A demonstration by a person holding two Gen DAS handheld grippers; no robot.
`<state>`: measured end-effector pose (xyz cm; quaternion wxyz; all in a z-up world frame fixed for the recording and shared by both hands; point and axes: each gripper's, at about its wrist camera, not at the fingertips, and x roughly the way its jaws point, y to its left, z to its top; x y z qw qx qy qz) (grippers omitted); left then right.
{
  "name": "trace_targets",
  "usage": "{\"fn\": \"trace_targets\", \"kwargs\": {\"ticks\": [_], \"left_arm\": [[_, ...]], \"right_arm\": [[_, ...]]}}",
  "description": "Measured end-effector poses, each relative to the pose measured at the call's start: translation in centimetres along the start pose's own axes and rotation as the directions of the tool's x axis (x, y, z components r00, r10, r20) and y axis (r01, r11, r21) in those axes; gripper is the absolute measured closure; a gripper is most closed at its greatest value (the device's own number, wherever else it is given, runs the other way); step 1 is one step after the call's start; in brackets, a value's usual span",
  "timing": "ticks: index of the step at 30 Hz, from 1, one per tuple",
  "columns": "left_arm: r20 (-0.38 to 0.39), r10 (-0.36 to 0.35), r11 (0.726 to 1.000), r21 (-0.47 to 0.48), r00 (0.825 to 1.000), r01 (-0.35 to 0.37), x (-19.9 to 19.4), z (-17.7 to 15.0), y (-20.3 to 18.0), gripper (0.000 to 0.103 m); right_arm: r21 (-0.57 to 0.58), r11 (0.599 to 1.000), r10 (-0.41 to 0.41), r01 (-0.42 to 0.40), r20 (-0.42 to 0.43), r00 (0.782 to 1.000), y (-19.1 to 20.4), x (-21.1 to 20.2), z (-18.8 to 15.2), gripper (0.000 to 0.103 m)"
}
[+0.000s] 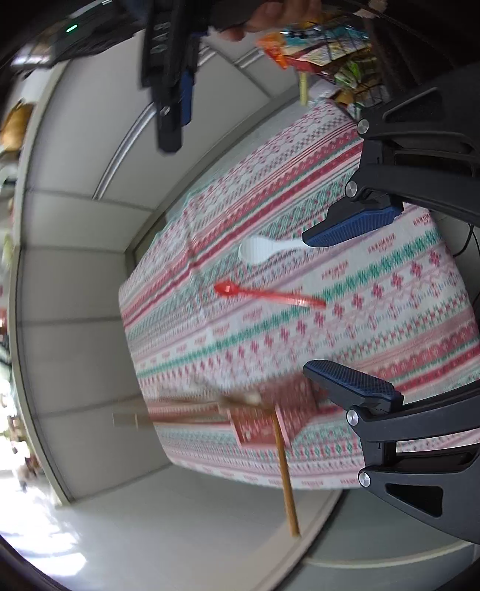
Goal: Organize utensils
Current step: 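Move both tools over the red spoon and white spoon on the table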
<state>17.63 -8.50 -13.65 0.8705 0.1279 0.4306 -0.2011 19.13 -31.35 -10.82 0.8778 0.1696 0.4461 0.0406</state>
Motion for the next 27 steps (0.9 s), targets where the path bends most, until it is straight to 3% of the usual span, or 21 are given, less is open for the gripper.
{"fn": "trace_targets", "kwargs": {"ticks": [4, 6, 14, 19, 23, 27], "left_arm": [[-0.029, 0.031, 0.997, 0.076, 0.999, -0.028, 3.4, 1.6, -3.6, 0.037], [-0.05, 0.044, 0.997, 0.068, 0.998, -0.041, 5.5, 2.9, -4.1, 0.037], [-0.177, 0.076, 0.996, -0.029, 0.981, -0.082, 15.7, 8.1, -2.1, 0.037], [-0.26, 0.043, 0.985, -0.152, 0.965, -0.085, 22.1, 10.1, 0.2, 0.049], [-0.27, -0.001, 0.973, -0.221, 0.963, -0.061, 25.1, 11.0, 1.4, 0.055], [-0.281, 0.005, 0.974, -0.216, 0.96, -0.068, 26.8, 11.4, 1.6, 0.062]], "right_arm": [[0.064, 0.998, -0.008, 0.011, -0.04, 0.999, -3.8, 1.0, 0.1, 0.026], [0.1, 0.995, -0.024, 0.029, -0.052, 0.998, -5.6, 1.6, 0.0, 0.026], [0.245, 0.967, -0.03, 0.069, -0.159, 0.987, -11.8, 5.3, -0.3, 0.026], [0.3, 0.951, -0.01, 0.071, -0.199, 0.98, -13.6, 6.9, -0.2, 0.026], [0.307, 0.95, 0.003, 0.063, -0.211, 0.978, -13.8, 7.7, 0.2, 0.026], [0.322, 0.945, 0.015, 0.059, -0.223, 0.975, -13.9, 8.5, 0.3, 0.026]]}}
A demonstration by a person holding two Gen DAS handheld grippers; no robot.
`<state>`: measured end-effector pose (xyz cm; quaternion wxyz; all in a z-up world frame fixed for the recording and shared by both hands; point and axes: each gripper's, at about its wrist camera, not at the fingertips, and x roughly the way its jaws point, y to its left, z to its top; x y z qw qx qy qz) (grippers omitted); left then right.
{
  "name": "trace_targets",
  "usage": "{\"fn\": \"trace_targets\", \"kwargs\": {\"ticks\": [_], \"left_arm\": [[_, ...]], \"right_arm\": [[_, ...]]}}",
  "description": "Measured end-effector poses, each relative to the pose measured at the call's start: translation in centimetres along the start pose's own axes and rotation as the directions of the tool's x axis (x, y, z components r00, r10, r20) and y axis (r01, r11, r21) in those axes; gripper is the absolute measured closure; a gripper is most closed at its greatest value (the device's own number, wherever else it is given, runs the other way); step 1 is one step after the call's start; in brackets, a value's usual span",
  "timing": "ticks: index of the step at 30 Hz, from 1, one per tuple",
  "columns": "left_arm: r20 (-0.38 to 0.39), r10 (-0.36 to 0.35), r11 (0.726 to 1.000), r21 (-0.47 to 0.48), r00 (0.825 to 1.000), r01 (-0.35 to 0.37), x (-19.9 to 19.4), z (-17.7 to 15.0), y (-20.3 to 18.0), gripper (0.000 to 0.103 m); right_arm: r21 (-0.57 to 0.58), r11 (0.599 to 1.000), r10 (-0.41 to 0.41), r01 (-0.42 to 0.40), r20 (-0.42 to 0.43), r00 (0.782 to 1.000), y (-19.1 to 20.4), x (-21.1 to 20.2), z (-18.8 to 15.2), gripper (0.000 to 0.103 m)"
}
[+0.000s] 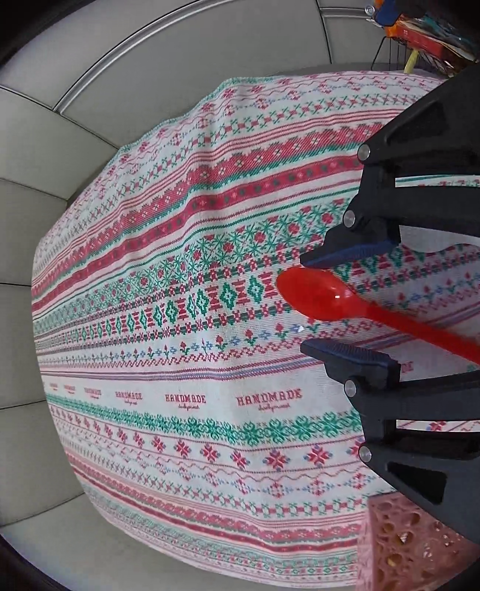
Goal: Organize utensils
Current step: 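Move both tools over the red spoon and white spoon on the table, then grasp the red spoon with the left tool while the right tool grasps the white spoon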
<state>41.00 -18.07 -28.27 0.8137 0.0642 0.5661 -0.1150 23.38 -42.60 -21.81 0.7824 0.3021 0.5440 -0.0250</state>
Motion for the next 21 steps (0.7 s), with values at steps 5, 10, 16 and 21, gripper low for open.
{"fn": "trace_targets", "kwargs": {"ticks": [5, 10, 16, 21], "left_arm": [[0.007, 0.006, 0.999, 0.037, 1.0, -0.007, 0.1, 0.4, -0.1, 0.074], [0.021, -0.008, 0.999, 0.036, 1.0, 0.007, -1.3, -0.8, 0.2, 0.074], [0.076, -0.041, 0.995, 0.093, 0.996, 0.034, -5.9, -4.0, -0.4, 0.074], [0.13, -0.084, 0.99, 0.121, 0.988, 0.068, -10.5, -6.7, 0.2, 0.074]], "right_arm": [[0.006, 1.0, -0.002, 0.002, -0.01, 1.0, 0.3, 0.5, 0.0, 0.026], [-0.016, 0.999, -0.028, 0.028, -0.016, 0.999, 1.0, 0.9, -0.3, 0.026], [-0.027, 0.999, -0.041, 0.04, -0.034, 0.999, 1.8, 2.0, -0.5, 0.026], [-0.033, 0.999, -0.004, 0.002, -0.057, 0.998, 2.9, 3.2, -0.7, 0.026]]}}
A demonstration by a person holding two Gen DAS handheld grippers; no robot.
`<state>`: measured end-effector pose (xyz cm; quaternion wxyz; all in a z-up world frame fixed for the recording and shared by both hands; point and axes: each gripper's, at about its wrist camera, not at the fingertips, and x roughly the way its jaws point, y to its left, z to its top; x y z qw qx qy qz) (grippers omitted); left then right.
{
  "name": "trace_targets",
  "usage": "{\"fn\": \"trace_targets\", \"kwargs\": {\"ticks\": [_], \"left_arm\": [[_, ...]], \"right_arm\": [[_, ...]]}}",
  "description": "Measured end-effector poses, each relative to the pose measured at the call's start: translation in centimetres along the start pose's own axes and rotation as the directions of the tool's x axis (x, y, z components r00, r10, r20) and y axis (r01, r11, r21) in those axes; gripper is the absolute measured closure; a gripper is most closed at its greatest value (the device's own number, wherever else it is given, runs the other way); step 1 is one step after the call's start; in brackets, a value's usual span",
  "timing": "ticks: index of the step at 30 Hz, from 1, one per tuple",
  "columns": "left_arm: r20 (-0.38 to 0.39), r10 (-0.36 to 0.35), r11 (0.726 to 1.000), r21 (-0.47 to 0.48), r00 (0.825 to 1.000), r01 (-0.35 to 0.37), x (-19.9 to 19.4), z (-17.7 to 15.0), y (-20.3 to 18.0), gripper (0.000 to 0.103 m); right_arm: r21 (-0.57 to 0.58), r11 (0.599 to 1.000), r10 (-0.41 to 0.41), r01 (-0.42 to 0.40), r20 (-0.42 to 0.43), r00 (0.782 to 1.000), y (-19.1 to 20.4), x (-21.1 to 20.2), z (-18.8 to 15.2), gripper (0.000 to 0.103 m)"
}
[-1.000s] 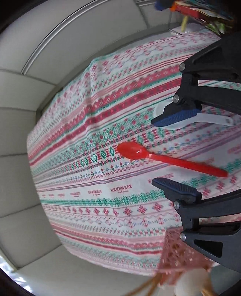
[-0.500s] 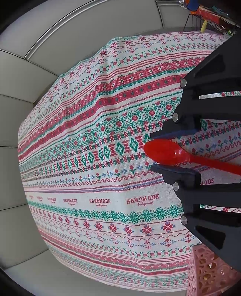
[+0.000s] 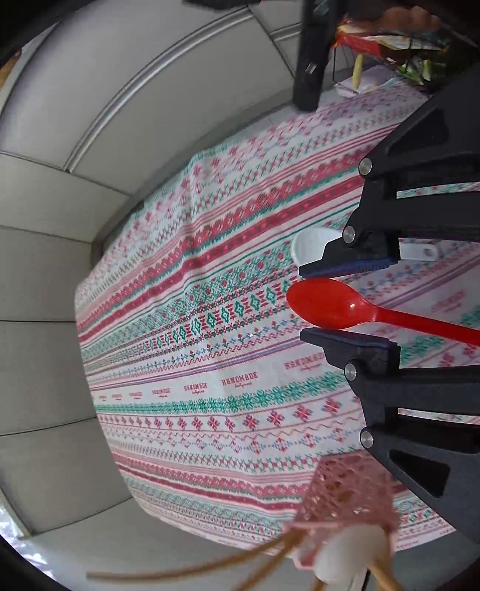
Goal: Organize utensils
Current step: 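Grasp the red spoon with the left tool while the right tool grasps the white spoon, then lift and carry both spoons over the pink basket with both tools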
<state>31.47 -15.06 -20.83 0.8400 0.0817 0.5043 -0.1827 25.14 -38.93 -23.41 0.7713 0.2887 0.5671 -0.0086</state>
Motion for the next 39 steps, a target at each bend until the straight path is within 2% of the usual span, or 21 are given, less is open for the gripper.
{"fn": "trace_targets", "kwargs": {"ticks": [3, 5, 7, 10, 13, 16, 20, 24, 27, 30, 33, 36, 39], "left_arm": [[0.018, -0.023, 1.0, 0.001, 1.0, 0.023, -2.7, -1.6, 0.2, 0.074], [0.035, -0.038, 0.999, -0.003, 0.999, 0.038, -4.4, -2.7, 0.4, 0.074], [0.051, -0.051, 0.999, 0.003, 0.997, 0.051, -6.3, -4.0, 0.7, 0.074], [0.078, -0.069, 0.998, 0.009, 0.995, 0.069, -8.6, -5.8, 1.6, 0.074], [0.102, -0.073, 0.997, 0.011, 0.992, 0.072, -9.8, -7.3, 2.6, 0.074], [0.103, -0.101, 0.994, -0.036, 0.99, 0.105, -10.2, -8.2, 4.4, 0.074], [0.115, -0.09, 0.994, -0.052, 0.989, 0.097, -10.7, -8.9, 6.2, 0.074], [0.126, -0.098, 0.992, -0.066, 0.987, 0.107, -11.1, -9.0, 7.5, 0.074], [0.139, -0.095, 0.993, -0.061, 0.986, 0.104, -11.5, -9.1, 7.8, 0.074], [0.147, -0.096, 0.992, -0.065, 0.985, 0.107, -11.9, -9.3, 8.2, 0.074], [0.154, -0.094, 0.991, -0.079, 0.984, 0.107, -12.0, -9.4, 8.6, 0.074], [0.158, -0.08, 0.991, -0.09, 0.984, 0.095, -12.2, -9.5, 9.0, 0.074], [0.167, -0.075, 0.99, -0.103, 0.983, 0.094, -12.4, -9.6, 9.5, 0.074]], "right_arm": [[-0.007, 0.998, 0.067, -0.067, -0.04, 0.997, 1.1, 1.5, 0.1, 0.026], [-0.014, 0.996, 0.082, -0.083, -0.071, 0.994, 2.1, 2.8, 0.2, 0.028], [-0.056, 0.996, 0.062, -0.068, -0.1, 0.993, 3.5, 4.4, 0.2, 0.034], [-0.102, 0.995, 0.011, -0.023, -0.12, 0.993, 5.1, 6.5, 0.5, 0.035], [-0.097, 0.995, -0.021, 0.008, -0.135, 0.991, 6.2, 8.3, 1.0, 0.035], [-0.087, 0.996, -0.047, 0.035, -0.144, 0.988, 7.2, 9.6, 1.2, 0.035], [-0.126, 0.987, -0.112, 0.097, -0.114, 0.987, 9.3, 10.6, 1.5, 0.035], [-0.182, 0.965, -0.206, 0.189, -0.077, 0.976, 11.2, 11.5, 1.5, 0.033], [-0.217, 0.933, -0.302, 0.287, -0.039, 0.952, 12.8, 12.4, 1.0, 0.033], [-0.273, 0.881, -0.397, 0.387, 0.019, 0.918, 14.5, 13.4, 0.2, 0.037], [-0.283, 0.883, -0.381, 0.375, 0.033, 0.924, 15.8, 13.8, -0.2, 0.056], [-0.294, 0.883, -0.37, 0.367, 0.046, 0.928, 16.0, 13.9, -0.4, 0.057], [-0.29, 0.899, -0.324, 0.327, 0.06, 0.944, 15.6, 13.4, -0.6, 0.057]]}}
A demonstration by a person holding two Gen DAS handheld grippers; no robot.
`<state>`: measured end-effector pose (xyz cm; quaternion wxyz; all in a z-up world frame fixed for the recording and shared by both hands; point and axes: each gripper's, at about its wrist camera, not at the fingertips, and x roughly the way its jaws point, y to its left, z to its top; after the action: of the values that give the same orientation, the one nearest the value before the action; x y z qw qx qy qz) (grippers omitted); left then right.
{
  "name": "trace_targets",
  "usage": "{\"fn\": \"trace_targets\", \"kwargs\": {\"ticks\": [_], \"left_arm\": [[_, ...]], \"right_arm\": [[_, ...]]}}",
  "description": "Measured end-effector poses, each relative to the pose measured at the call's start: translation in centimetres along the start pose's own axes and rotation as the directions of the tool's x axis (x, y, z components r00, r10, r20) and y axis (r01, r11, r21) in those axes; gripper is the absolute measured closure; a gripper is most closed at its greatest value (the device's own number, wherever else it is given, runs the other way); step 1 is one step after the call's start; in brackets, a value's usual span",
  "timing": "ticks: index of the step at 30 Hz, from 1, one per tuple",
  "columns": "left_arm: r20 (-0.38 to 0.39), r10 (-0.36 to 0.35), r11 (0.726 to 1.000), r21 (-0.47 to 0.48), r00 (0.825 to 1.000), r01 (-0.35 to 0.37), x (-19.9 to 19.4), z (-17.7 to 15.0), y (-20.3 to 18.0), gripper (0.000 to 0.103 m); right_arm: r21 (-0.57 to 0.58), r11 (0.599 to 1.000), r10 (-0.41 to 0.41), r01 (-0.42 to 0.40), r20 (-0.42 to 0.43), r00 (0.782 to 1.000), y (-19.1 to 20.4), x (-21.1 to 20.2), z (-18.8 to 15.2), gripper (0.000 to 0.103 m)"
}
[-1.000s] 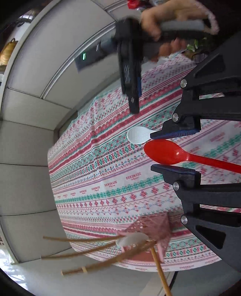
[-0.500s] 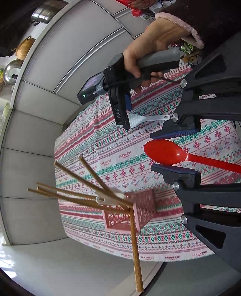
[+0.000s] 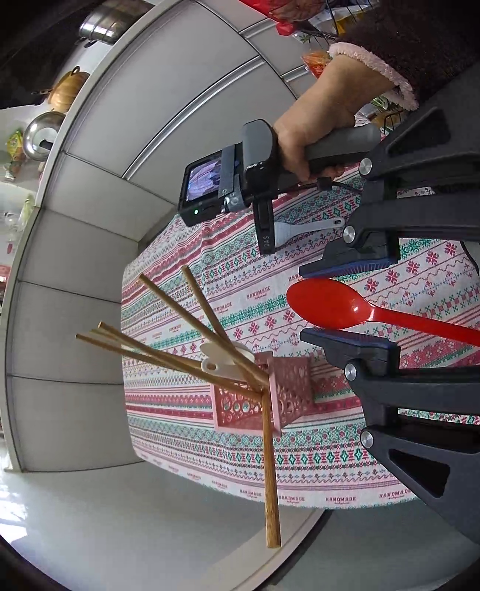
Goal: Organize utensils
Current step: 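Lift and carry both spoons over the pink basket with both tools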
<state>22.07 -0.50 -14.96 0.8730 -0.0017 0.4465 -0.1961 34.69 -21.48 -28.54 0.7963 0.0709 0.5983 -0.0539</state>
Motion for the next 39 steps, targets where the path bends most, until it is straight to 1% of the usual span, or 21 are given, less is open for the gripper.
{"fn": "trace_targets", "kwargs": {"ticks": [2, 3, 5, 9, 12, 15, 19, 20, 21, 24, 25, 26, 27, 30, 34, 37, 39], "left_arm": [[0.009, 0.003, 1.0, -0.008, 1.0, -0.003, -0.2, 0.0, 0.2, 0.074], [0.016, 0.005, 1.0, -0.014, 1.0, -0.005, -0.4, 0.1, 0.3, 0.074], [0.029, 0.006, 1.0, -0.021, 1.0, -0.005, -0.7, 0.2, 0.6, 0.074], [0.086, 0.01, 0.999, -0.039, 0.996, -0.007, -2.3, 0.7, 1.0, 0.074], [0.143, 0.013, 0.998, -0.056, 0.99, -0.005, -3.8, 1.3, 1.3, 0.074], [0.215, 0.025, 0.996, -0.092, 0.976, -0.006, -5.4, 2.3, 2.0, 0.074], [0.319, 0.041, 0.988, -0.156, 0.947, 0.01, -6.8, 3.8, 3.4, 0.074], [0.348, 0.044, 0.985, -0.17, 0.936, 0.017, -7.0, 4.2, 3.7, 0.074], [0.385, 0.051, 0.983, -0.182, 0.922, 0.022, -7.0, 4.6, 4.1, 0.074], [0.464, 0.064, 0.979, -0.202, 0.883, 0.035, -6.5, 5.9, 4.8, 0.074], [0.481, 0.067, 0.978, -0.206, 0.874, 0.039, -6.3, 6.3, 4.9, 0.074], [0.502, 0.066, 0.977, -0.207, 0.862, 0.046, -6.1, 6.6, 5.0, 0.074], [0.53, 0.07, 0.977, -0.208, 0.845, 0.05, -5.8, 7.0, 5.2, 0.074], [0.576, 0.076, 0.978, -0.203, 0.814, 0.053, -5.0, 8.0, 5.7, 0.074], [0.621, 0.085, 0.981, -0.188, 0.779, 0.043, -3.7, 9.1, 6.2, 0.074], [0.65, 0.097, 0.985, -0.172, 0.754, 0.022, -2.6, 9.8, 6.2, 0.074], [0.66, 0.107, 0.989, -0.15, 0.743, -0.009, -1.6, 10.2, 6.0, 0.074]], "right_arm": [[0.025, 0.998, 0.054, -0.054, 0.009, 0.999, -1.2, -0.8, -0.5, 0.058], [0.046, 0.995, 0.092, -0.092, 0.009, 0.996, -1.7, -1.0, -0.6, 0.058], [0.071, 0.987, 0.141, -0.142, 0.017, 0.99, -3.1, -1.9, -1.1, 0.058], [0.067, 0.979, 0.186, -0.192, 0.083, 0.979, -4.3, -5.2, -2.1, 0.058], [0.044, 0.97, 0.231, -0.239, 0.142, 0.962, -4.4, -8.3, -3.0, 0.058], [0.02, 0.96, 0.27, -0.28, 0.208, 0.94, -4.3, -11.7, -3.8, 0.058], [-0.013, 0.943, 0.324, -0.334, 0.284, 0.902, -3.9, -15.5, -4.2, 0.058], [-0.019, 0.938, 0.336, -0.346, 0.301, 0.893, -3.9, -16.3, -4.5, 0.058], [-0.026, 0.933, 0.348, -0.359, 0.32, 0.881, -3.9, -17.2, -4.8, 0.058], [-0.043, 0.92, 0.379, -0.39, 0.352, 0.856, -3.7, -18.4, -4.9, 0.058], [-0.048, 0.917, 0.386, -0.397, 0.357, 0.85, -3.7, -18.7, -5.0, 0.058], [-0.053, 0.915, 0.39, -0.399, 0.361, 0.847, -3.8, -18.8, -5.1, 0.058], [-0.058, 0.914, 0.393, -0.401, 0.364, 0.844, -3.8, -18.9, -5.1, 0.058], [-0.063, 0.912, 0.4, -0.406, 0.369, 0.839, -4.1, -18.9, -4.9, 0.058], [-0.055, 0.904, 0.413, -0.424, 0.37, 0.832, -4.9, -18.6, -4.7, 0.058], [-0.056, 0.899, 0.422, -0.434, 0.372, 0.827, -5.4, -18.5, -4.5, 0.058], [-0.056, 0.897, 0.426, -0.439, 0.373, 0.824, -5.7, -18.5, -4.4, 0.058]]}}
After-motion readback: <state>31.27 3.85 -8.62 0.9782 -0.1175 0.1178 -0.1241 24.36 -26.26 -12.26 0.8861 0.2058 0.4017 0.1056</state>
